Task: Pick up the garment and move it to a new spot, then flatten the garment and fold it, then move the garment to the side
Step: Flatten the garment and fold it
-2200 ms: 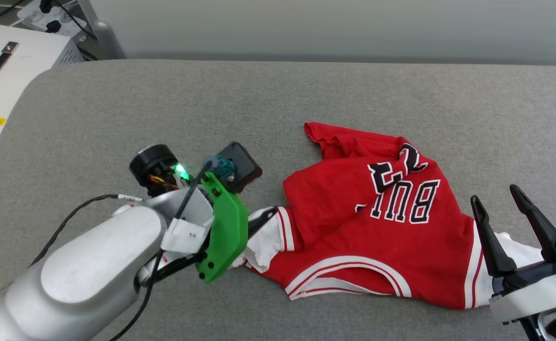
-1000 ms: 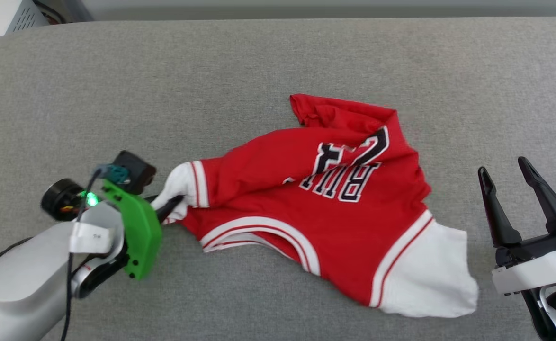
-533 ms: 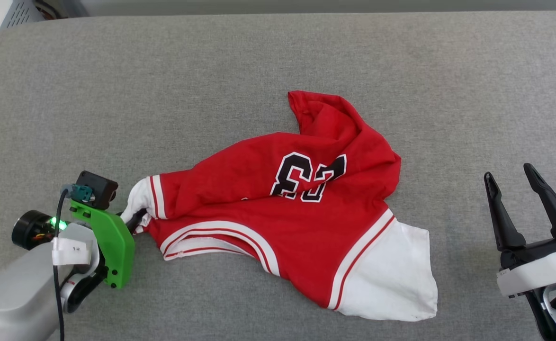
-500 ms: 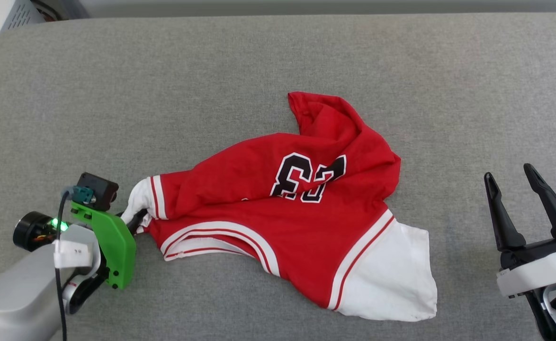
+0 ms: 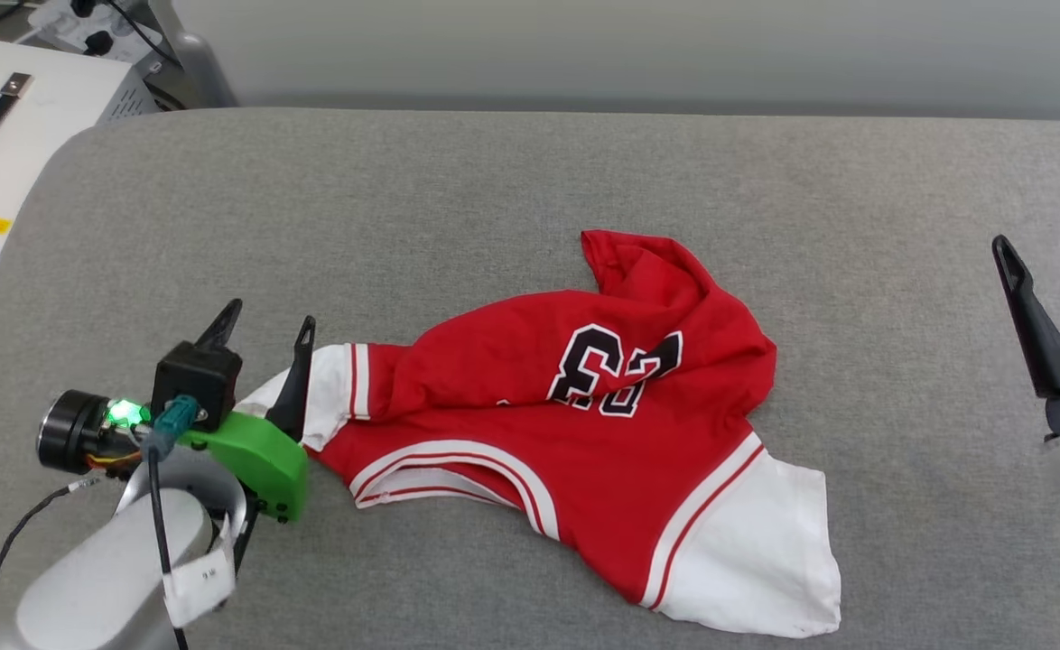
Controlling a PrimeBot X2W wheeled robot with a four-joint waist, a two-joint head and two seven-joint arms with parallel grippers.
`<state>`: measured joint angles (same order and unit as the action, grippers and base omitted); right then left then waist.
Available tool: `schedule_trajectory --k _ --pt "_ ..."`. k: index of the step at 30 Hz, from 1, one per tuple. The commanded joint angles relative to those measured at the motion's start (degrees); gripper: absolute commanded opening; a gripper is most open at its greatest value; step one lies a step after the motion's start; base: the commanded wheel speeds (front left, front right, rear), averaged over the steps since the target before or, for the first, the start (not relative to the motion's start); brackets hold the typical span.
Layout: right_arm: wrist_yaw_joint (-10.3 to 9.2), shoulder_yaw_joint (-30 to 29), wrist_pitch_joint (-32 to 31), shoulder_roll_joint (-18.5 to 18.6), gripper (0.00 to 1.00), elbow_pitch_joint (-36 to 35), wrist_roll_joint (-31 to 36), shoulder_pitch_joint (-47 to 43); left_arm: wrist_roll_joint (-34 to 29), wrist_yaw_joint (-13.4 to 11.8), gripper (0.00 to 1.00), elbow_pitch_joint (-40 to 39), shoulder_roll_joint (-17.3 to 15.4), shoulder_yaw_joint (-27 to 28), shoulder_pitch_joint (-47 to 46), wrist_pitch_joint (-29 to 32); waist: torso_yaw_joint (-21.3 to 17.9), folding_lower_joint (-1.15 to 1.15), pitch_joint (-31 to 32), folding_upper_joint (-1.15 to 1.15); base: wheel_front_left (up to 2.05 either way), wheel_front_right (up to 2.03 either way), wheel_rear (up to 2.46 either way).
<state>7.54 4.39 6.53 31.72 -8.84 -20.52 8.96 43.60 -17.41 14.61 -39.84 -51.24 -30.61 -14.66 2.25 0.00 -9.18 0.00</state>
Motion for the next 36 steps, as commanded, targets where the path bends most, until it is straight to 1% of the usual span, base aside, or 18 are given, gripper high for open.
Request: schedule_trajectory --k 1,3,5,7,9,12,15,18,21,24,27,29,33,36 --pt "-0.05 1.29 -2.16 1.94 1.0 -0.67 -1.27 1.97 -2.87 -2.22 1.0 -2.88 0.54 2.51 3.07 -0.31 1.45 0.0 1.37 0.0 0.0 0.0 0.0" --pt "-0.05 3.82 -6.3 5.11 1.0 -1.43 -3.74 3.37 -6.13 -4.52 1.0 -7.03 1.86 6.76 6.74 -0.32 1.89 0.0 1.62 0.0 0.0 0.0 0.0" --pt "-0.05 7.24 -11.39 8.72 1.0 -1.75 -6.2 4.73 -9.5 -6.13 1.0 -10.33 3.54 10.56 10.56 -0.32 2.29 0.0 1.73 0.0 0.0 0.0 0.0" --pt "-0.05 10.42 -16.84 11.75 1.0 -2.01 -9.15 5.92 -12.95 -7.26 1.0 -12.67 5.38 13.76 13.87 -0.32 2.7 0.0 1.82 0.0 0.0 0.0 0.0" --pt "-0.05 13.49 -22.96 14.03 1.0 -2.22 -12.36 6.93 -15.58 -7.8 1.0 -14.26 7.39 16.82 16.83 -0.33 2.92 0.0 1.79 0.0 0.0 0.0 0.0" --pt "-0.05 17.51 -32.67 16.0 1.0 -2.57 -17.59 8.09 -18.72 -7.43 1.0 -15.6 10.22 20.7 20.42 -0.33 3.14 0.0 1.55 0.0 0.0 0.0 0.0" --pt "-0.05 20.91 -41.74 16.97 1.0 -2.75 -22.12 9.39 -21.36 -5.93 1.0 -15.83 12.98 24.22 22.86 -0.33 3.39 0.0 0.82 0.0 0.0 0.0 0.0" --pt "-0.05 23.58 -47.21 17.36 1.0 -1.58 -24.15 10.45 -23.91 -4.48 1.0 -16.22 15.46 26.5 24.17 -0.33 3.84 0.0 -0.03 0.0 0.0 0.0 0.0" --pt "-0.05 26.36 -49.62 16.75 1.0 1.26 -25.07 11.13 -26.28 -3.33 1.0 -16.81 17.68 28.04 24.95 -0.33 4.47 0.0 -1.24 0.0 0.0 0.0 0.0" --pt "-0.05 28.71 -49.49 15.34 1.0 4.55 -24.89 11.91 -27.83 -1.67 1.0 -16.64 19.13 29.77 24.83 -0.33 4.97 0.0 -2.59 0.0 0.0 0.0 0.0" --pt "-0.05 31.29 -48.14 13.47 1.0 8.86 -24.87 12.32 -29.09 1.11 1.0 -15.4 20.7 32.3 23.73 -0.33 5.46 0.0 -4.08 0.0 0.0 0.0 0.0" --pt "-0.05 32.88 -47.15 12.39 1.0 11.83 -24.76 12.5 -30.17 2.38 1.0 -15.04 21.87 33.56 23.38 -0.33 5.68 0.0 -4.85 0.0 0.0 0.0 0.0" --pt "-0.05 37.73 -44.45 10.5 1.0 17.09 -24.04 12.39 -32.22 4.24 1.0 -14.61 23.92 35.71 23.34 -0.33 5.71 0.0 -5.64 0.0 0.0 0.0 0.0" --pt "-0.05 40.8 -41.13 9.07 1.0 18.9 -25.36 11.97 -33.43 5.59 1.0 -14.02 25.23 37.12 23.65 -0.33 5.38 0.0 -5.6 0.0 0.0 0.0 0.0"
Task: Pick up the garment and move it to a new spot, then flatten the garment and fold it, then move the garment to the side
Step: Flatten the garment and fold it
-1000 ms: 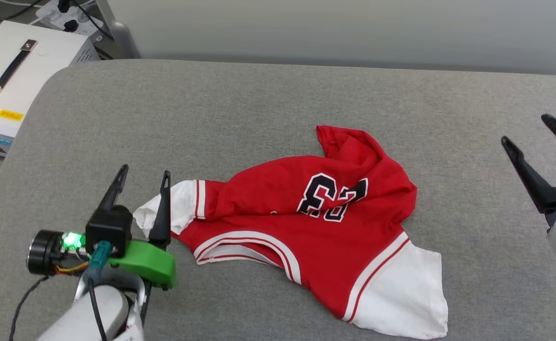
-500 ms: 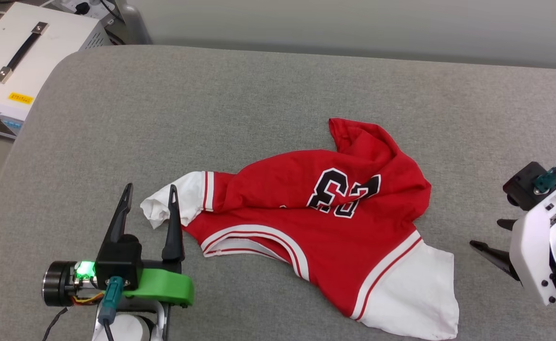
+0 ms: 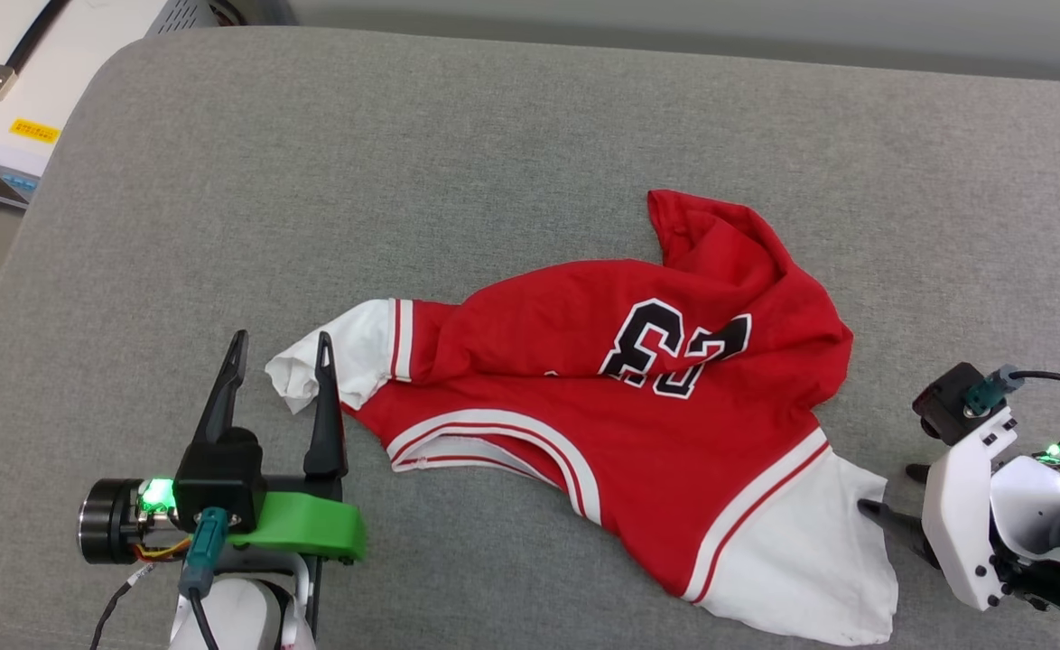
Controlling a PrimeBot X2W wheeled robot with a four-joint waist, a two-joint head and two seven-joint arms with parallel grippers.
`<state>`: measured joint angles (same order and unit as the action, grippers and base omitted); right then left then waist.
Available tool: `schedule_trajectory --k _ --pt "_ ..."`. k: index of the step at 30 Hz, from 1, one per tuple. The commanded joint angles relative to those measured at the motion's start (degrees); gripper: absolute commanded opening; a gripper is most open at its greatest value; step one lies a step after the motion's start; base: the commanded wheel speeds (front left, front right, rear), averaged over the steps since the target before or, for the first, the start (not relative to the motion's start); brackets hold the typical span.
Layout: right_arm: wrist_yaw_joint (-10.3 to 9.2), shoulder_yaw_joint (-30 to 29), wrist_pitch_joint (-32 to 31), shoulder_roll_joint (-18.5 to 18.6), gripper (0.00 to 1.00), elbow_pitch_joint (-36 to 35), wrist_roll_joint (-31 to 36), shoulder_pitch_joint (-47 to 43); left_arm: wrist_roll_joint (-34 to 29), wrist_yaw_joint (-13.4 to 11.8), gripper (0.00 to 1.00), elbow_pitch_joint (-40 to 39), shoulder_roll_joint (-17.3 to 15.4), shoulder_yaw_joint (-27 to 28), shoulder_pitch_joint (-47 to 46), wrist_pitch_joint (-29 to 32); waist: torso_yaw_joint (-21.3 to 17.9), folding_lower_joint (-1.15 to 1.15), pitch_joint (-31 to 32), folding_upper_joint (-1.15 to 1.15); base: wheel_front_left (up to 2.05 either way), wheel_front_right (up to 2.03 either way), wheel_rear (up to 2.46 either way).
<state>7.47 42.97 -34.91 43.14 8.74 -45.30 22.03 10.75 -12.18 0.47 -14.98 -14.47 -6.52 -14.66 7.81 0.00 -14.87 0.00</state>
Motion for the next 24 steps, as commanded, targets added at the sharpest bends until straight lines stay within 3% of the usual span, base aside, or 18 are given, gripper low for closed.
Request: schedule_trajectory --k 1,2,3,8,12,18,24 --pt "0.02 2.65 1.7 -2.55 0.53 1.55 -0.86 -0.92 -0.9 0.7 1.0 0.24 0.66 0.82 -0.3 -0.33 -0.4 0.0 0.24 0.0 0.0 0.0 0.0" --pt "0.02 3.07 3.69 -2.52 0.11 1.64 -0.69 -0.43 -1.26 1.09 1.0 0.42 1.0 1.42 -0.04 -0.33 -0.75 0.0 0.59 0.0 0.0 0.0 0.0" --pt "0.02 3.26 5.31 -2.25 0.0 1.6 -0.43 -0.02 -1.55 1.46 1.0 0.56 1.25 1.81 0.14 -0.33 -0.93 0.0 0.87 0.0 0.0 0.0 0.0" --pt "0.02 0.03 13.67 0.31 0.0 -0.18 -0.11 1.25 -3.03 3.11 1.0 1.02 2.36 3.88 1.31 -0.33 -2.17 0.0 3.01 0.0 0.0 0.0 0.0" --pt "0.02 -5.52 16.63 3.49 0.0 -3.29 -0.44 0.18 -3.95 4.18 1.0 0.81 3.26 5.12 2.14 -0.34 -2.78 0.0 3.88 0.0 0.0 0.0 0.0" --pt "0.02 -14.46 16.02 7.19 0.0 -7.12 -1.05 -2.04 -5.23 5.55 1.0 0.22 4.69 6.3 2.38 -0.34 -2.87 0.0 3.13 0.0 0.0 0.0 0.0" --pt "0.02 -19.58 12.36 6.68 0.0 -6.57 -1.53 0.53 -6.29 7.2 1.0 0.15 6.32 6.48 0.86 -0.34 -1.22 0.0 0.48 0.0 0.0 0.0 0.0"
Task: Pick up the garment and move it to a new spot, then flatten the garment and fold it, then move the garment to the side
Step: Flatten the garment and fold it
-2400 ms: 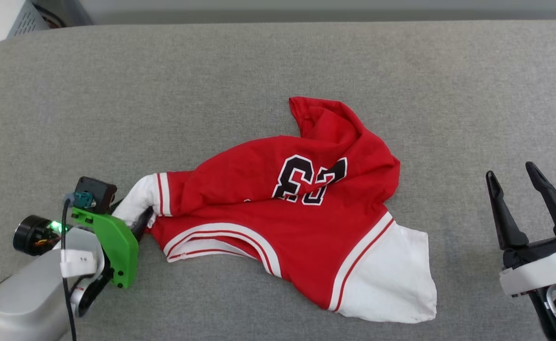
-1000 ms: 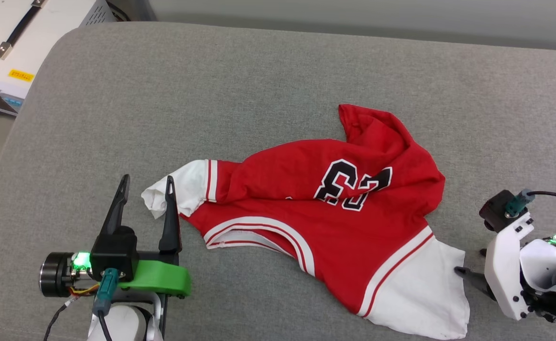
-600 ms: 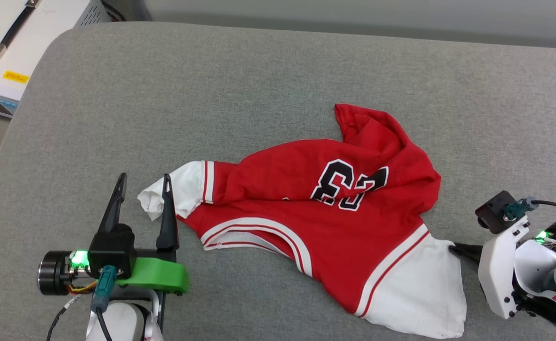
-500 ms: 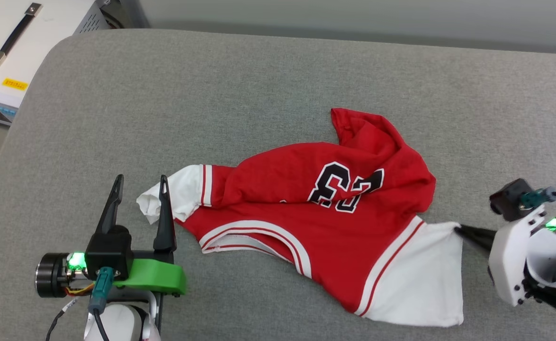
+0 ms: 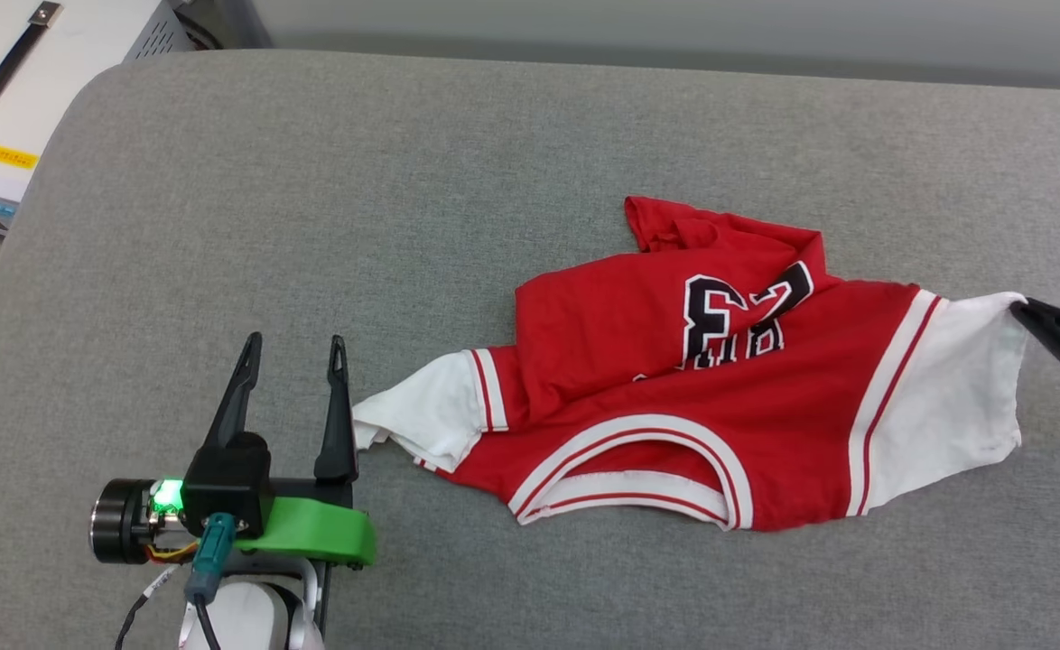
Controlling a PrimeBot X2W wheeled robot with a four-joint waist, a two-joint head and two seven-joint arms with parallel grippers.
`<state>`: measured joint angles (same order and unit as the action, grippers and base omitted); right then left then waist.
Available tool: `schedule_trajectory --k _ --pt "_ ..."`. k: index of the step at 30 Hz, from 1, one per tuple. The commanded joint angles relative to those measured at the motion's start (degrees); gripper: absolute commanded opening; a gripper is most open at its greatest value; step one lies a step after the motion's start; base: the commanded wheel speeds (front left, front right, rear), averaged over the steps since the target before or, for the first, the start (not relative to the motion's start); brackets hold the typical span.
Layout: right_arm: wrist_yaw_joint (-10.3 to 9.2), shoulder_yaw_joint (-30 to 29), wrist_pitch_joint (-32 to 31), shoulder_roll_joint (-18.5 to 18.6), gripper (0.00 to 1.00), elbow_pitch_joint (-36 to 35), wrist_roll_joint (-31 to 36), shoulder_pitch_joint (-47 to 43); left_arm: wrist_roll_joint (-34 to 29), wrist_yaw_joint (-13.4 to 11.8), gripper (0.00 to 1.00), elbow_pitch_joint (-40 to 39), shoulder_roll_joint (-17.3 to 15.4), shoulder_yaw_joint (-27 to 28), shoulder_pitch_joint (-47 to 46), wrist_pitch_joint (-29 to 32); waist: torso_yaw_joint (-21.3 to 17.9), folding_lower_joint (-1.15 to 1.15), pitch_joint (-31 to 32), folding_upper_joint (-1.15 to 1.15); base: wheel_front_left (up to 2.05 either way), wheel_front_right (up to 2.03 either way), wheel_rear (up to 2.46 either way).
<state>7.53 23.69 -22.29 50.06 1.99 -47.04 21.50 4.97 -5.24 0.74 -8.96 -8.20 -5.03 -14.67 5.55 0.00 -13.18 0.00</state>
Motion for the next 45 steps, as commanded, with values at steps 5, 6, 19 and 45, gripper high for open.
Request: schedule_trajectory --k 5,6,19,45 --pt "-0.04 -0.18 -2.55 -2.34 0.0 6.72 3.06 7.25 -1.12 1.25 1.0 0.09 1.43 0.59 -2.15 -0.32 2.62 0.0 -3.61 0.0 0.0 0.0 0.0" --pt "-0.04 0.3 -2.81 -3.23 0.0 8.74 3.74 8.77 -1.23 1.41 1.0 0.1 1.61 0.77 -2.41 -0.33 2.81 0.0 -4.06 0.0 0.0 0.0 0.0" --pt "-0.04 8.31 2.9 -14.72 0.0 34.32 7.25 15.84 -2.79 3.24 1.0 1.06 2.93 1.61 -4.27 -0.33 3.23 0.0 -5.5 0.0 0.0 0.0 0.0" --pt "-0.04 -7.74 30.86 -17.45 1.0 13.33 18.65 0.04 8.09 12.68 1.0 -0.02 -15.84 -11.32 -20.78 11.93 -1.63 0.0 2.92 0.0 0.0 0.0 0.0"
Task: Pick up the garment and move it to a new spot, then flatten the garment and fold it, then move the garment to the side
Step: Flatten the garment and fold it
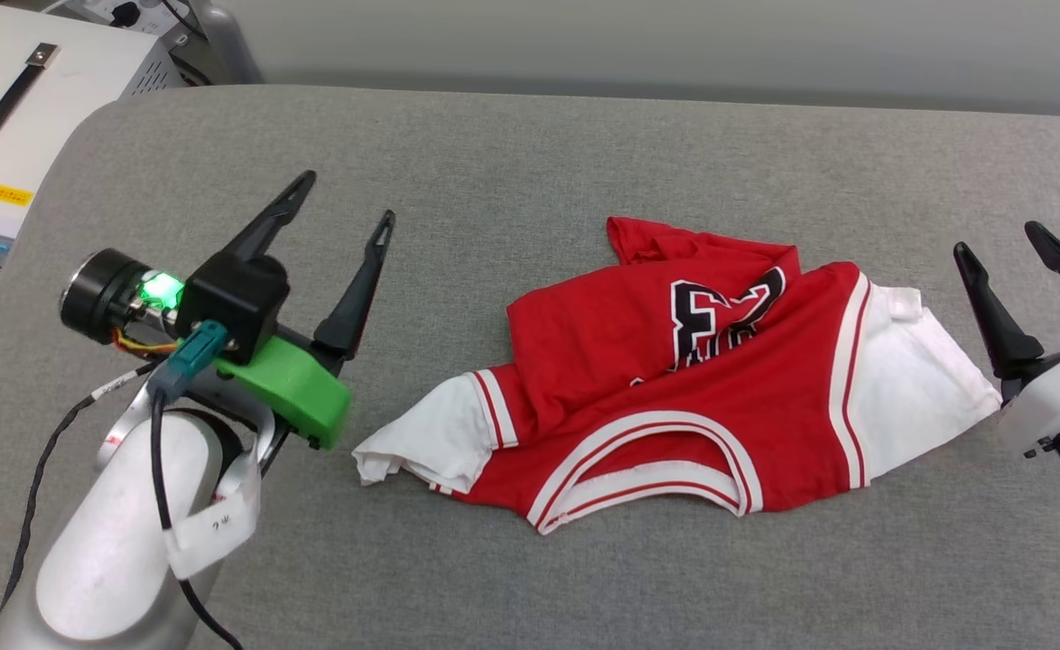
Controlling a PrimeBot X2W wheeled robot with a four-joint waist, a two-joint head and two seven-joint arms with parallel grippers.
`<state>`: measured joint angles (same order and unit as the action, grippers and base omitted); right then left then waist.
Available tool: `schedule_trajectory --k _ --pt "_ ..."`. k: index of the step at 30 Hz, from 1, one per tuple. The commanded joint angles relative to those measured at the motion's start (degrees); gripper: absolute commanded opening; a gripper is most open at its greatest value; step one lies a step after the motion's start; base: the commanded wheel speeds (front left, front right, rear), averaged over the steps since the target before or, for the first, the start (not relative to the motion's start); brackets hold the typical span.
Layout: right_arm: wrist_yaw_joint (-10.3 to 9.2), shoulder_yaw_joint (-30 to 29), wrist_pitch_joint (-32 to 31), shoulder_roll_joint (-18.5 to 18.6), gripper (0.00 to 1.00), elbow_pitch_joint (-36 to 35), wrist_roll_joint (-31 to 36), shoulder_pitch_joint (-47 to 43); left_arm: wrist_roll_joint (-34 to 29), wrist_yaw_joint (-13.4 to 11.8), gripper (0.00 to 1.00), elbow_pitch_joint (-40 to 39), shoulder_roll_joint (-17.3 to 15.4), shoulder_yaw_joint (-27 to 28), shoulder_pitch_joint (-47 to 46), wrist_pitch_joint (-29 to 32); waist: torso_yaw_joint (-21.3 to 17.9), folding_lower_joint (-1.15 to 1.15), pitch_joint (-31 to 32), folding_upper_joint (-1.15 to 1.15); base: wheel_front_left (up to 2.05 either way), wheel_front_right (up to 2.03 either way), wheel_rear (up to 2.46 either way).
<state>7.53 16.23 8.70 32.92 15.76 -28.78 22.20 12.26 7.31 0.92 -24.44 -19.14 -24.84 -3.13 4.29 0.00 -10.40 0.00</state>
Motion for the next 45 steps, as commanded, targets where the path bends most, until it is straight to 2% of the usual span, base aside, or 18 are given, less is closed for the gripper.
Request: schedule_trajectory --k 1,6,10,14,19,25,32,38,39,40,45 --pt "-0.04 -1.01 -0.74 -0.73 1.0 -1.8 0.77 -1.42 3.28 0.14 1.0 -0.71 -1.76 -2.59 -2.19 2.69 -0.56 0.0 0.09 0.0 0.0 0.0 0.0" --pt "-0.04 -4.23 -4.12 -2.66 1.0 -8.22 2.44 -5.14 17.62 0.16 1.0 -3.62 -9.37 -15.22 -9.07 16.76 -1.37 0.0 -0.4 0.0 0.0 0.0 0.0" --pt "-0.04 -5.36 -5.9 -3.43 1.0 -11.54 2.97 -6.9 26.5 0.16 1.0 -5.75 -14.6 -25.0 -13.84 27.0 -2.06 0.0 -1.06 0.0 0.0 0.0 0.0" --pt "-0.04 -5.69 -7.03 -3.73 1.0 -13.63 2.88 -7.36 33.19 0.17 1.0 -6.83 -17.9 -33.76 -17.75 34.91 -2.94 0.0 -2.1 0.0 0.0 0.0 0.0" --pt "-0.04 -5.16 -7.86 -3.54 1.0 -14.99 2.4 -6.75 38.99 0.17 1.0 -5.68 -19.29 -42.29 -21.41 40.27 -4.05 0.0 -3.57 0.0 0.0 0.0 0.0" --pt "-0.04 -4.01 -7.74 -3.1 1.0 -15.56 1.68 -5.14 41.18 0.17 1.0 -1.71 -19.73 -50.41 -24.1 41.05 -5.42 0.0 -5.63 0.0 0.0 0.0 0.0" --pt "-0.04 -2.63 -7.27 -2.81 1.0 -15.11 1.07 -3.51 40.18 0.17 1.0 5.31 -18.64 -53.64 -24.6 39.24 -6.46 0.0 -8.23 0.0 0.0 0.0 0.0" --pt "-0.04 -1.11 -6.22 -2.78 1.0 -13.52 0.8 -2.81 38.69 0.17 1.0 8.5 -17.04 -54.17 -21.7 40.78 -6.75 0.0 -9.04 0.0 0.0 0.0 0.0" --pt "-0.04 -0.98 -5.95 -2.83 1.0 -13.11 0.69 -2.85 38.59 0.17 0.17 8.19 -16.69 -54.18 -20.9 40.68 -6.66 0.0 -8.86 0.0 0.0 0.0 0.0" --pt "-0.04 -0.95 -5.74 -2.82 1.0 -12.75 0.6 -2.99 38.65 0.17 0.0 7.97 -16.48 -54.18 -20.45 40.28 -6.49 0.0 -8.6 0.0 0.0 0.0 0.0" --pt "-0.04 -2.01 -4.25 -2.89 1.0 -10.89 -0.2 -4.76 41.27 0.17 0.0 4.8 -16.64 -54.19 -20.46 34.06 -5.23 0.0 -6.41 0.0 0.0 0.0 0.0"
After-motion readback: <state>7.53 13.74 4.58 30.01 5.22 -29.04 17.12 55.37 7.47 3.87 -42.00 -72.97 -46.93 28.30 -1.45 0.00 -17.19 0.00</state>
